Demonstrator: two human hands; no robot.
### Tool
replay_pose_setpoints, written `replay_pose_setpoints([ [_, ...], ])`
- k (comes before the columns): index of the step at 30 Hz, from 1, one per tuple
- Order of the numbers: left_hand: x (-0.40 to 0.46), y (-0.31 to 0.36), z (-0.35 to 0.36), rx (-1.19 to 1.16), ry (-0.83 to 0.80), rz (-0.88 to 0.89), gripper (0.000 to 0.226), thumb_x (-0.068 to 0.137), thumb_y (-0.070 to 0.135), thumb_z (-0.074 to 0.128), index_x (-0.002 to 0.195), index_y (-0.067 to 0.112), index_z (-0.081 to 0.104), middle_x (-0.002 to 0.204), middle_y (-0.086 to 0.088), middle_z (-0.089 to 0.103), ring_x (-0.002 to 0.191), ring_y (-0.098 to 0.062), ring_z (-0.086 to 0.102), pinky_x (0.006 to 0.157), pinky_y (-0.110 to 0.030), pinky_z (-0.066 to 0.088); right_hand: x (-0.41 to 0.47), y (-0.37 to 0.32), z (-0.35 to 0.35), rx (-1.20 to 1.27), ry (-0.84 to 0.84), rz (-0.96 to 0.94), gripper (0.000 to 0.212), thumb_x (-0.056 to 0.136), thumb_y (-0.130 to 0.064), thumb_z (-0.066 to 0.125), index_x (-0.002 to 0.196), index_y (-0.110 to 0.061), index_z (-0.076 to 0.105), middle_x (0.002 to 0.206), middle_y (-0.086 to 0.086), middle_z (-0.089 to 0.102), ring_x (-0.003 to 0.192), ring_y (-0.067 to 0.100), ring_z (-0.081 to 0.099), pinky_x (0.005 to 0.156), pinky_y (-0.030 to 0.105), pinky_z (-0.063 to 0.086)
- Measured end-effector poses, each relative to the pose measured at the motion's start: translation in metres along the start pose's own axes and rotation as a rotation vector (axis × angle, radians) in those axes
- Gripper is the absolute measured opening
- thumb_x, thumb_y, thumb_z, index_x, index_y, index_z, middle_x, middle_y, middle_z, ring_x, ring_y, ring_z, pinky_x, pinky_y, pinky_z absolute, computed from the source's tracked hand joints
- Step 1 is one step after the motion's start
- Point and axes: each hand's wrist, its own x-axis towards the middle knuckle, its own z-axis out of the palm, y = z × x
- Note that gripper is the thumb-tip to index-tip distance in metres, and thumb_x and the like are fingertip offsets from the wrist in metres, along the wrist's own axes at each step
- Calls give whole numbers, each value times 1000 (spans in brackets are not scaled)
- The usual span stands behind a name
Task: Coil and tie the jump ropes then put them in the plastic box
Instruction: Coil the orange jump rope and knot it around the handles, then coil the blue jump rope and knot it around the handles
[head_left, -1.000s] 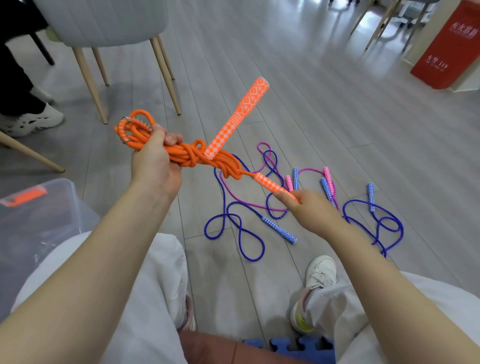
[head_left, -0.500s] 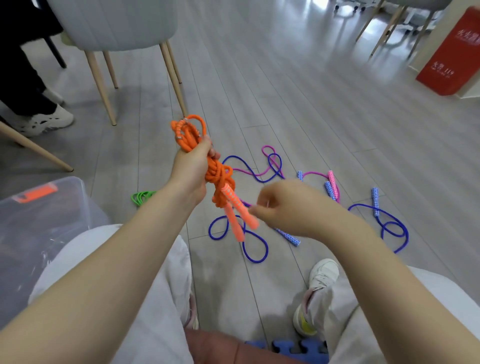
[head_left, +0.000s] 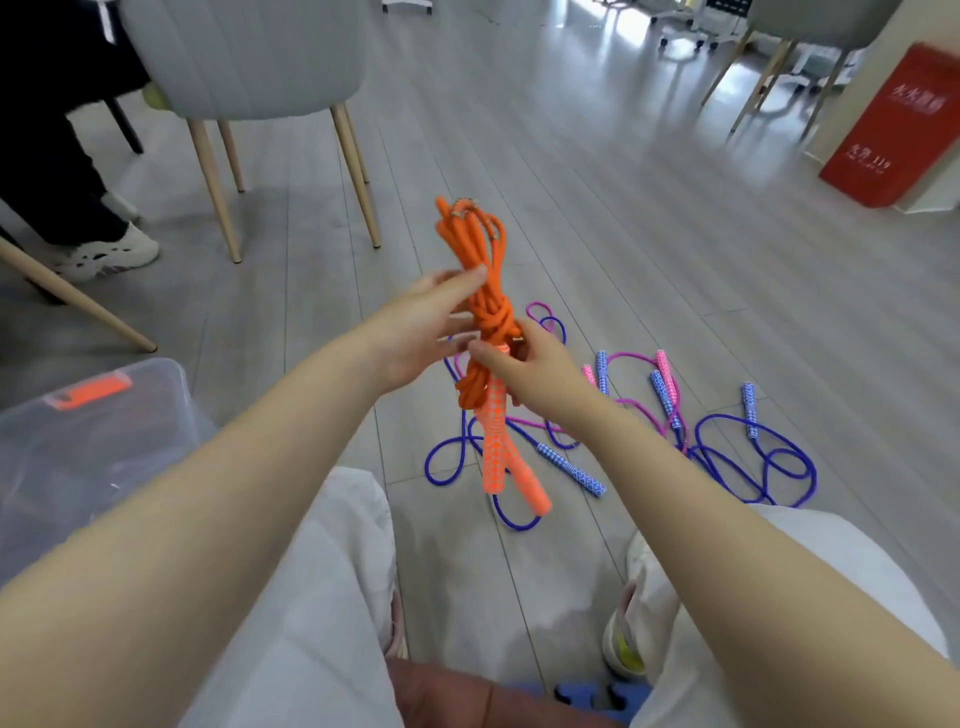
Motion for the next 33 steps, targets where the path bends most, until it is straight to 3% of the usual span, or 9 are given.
replay_pose_setpoints([
  [4, 19, -14, -34, 472, -213, -122, 53, 87, 64, 54, 124, 26, 53, 123, 1, 66, 115, -16, 62, 107, -41, 42, 28, -5, -6, 146, 4, 101, 21, 97, -31, 57, 101, -10, 56, 67, 2, 60, 53, 11, 55, 53, 24, 44],
  [8, 43, -21, -57, 331, -364, -170, 59, 87, 59, 52, 135, 25, 50, 126, 1, 65, 115, -14, 62, 101, -34, 45, 70, -4, 6, 395, 11, 164, 25, 98, -33, 54, 100, -9, 59, 75, 6, 61, 70, 21, 60, 67, 30, 48],
  [10, 55, -31, -60, 242, -287, -159, 48, 88, 52, 58, 127, 24, 55, 109, -3, 69, 99, -19, 67, 89, -35, 51, 92, 3, 16, 410, 45, 166, 23, 97, -35, 56, 100, -12, 60, 83, 9, 62, 78, 22, 60, 72, 30, 46],
  [15, 92, -78, -78, 146, -30, -93, 20, 89, 38, 65, 107, 33, 57, 73, 12, 66, 70, -7, 62, 73, -32, 52, 150, 40, 44, 274, 94, 194, 23, 96, -38, 57, 106, -19, 63, 80, -5, 62, 55, -5, 57, 50, 12, 41],
  [19, 120, -119, -109, 119, 50, -107, 45, 84, 30, 73, 121, 41, 49, 91, 17, 69, 76, 0, 63, 70, -27, 54, 194, 84, 76, 261, 47, 300, 38, 89, -51, 61, 112, -21, 64, 100, 1, 71, 89, 18, 66, 77, 36, 54],
  [22, 135, -156, -137, 183, 134, -101, 51, 86, 11, 70, 124, 36, 47, 107, 11, 68, 84, 6, 64, 68, -16, 51, 219, 118, 100, 215, -36, 370, 31, 94, -50, 54, 108, -23, 62, 100, -4, 66, 88, 14, 60, 72, 29, 48],
  [25, 142, -199, -171, 294, 258, -147, 47, 77, 22, 72, 119, 34, 55, 108, 9, 70, 95, -7, 67, 84, -29, 54, 232, 159, 122, 61, -113, 415, 35, 95, -48, 53, 119, -24, 58, 112, -3, 61, 101, 14, 58, 79, 30, 47],
  [28, 145, -238, -206, 506, 379, -210, 45, 69, 29, 66, 114, 28, 62, 88, 7, 69, 78, -18, 66, 66, -29, 47, 230, 202, 135, -84, -161, 486, 52, 96, -40, 55, 141, -20, 42, 128, 3, 52, 96, 14, 53, 75, 24, 41],
  [33, 137, -296, -254, 1075, 477, -449, 53, 84, 21, 64, 135, 17, 48, 120, -19, 52, 105, -39, 59, 84, -39, 47, 216, 273, 135, -239, -186, 629, 48, 96, -32, 55, 140, -18, 44, 132, 6, 53, 103, 19, 54, 87, 27, 42],
])
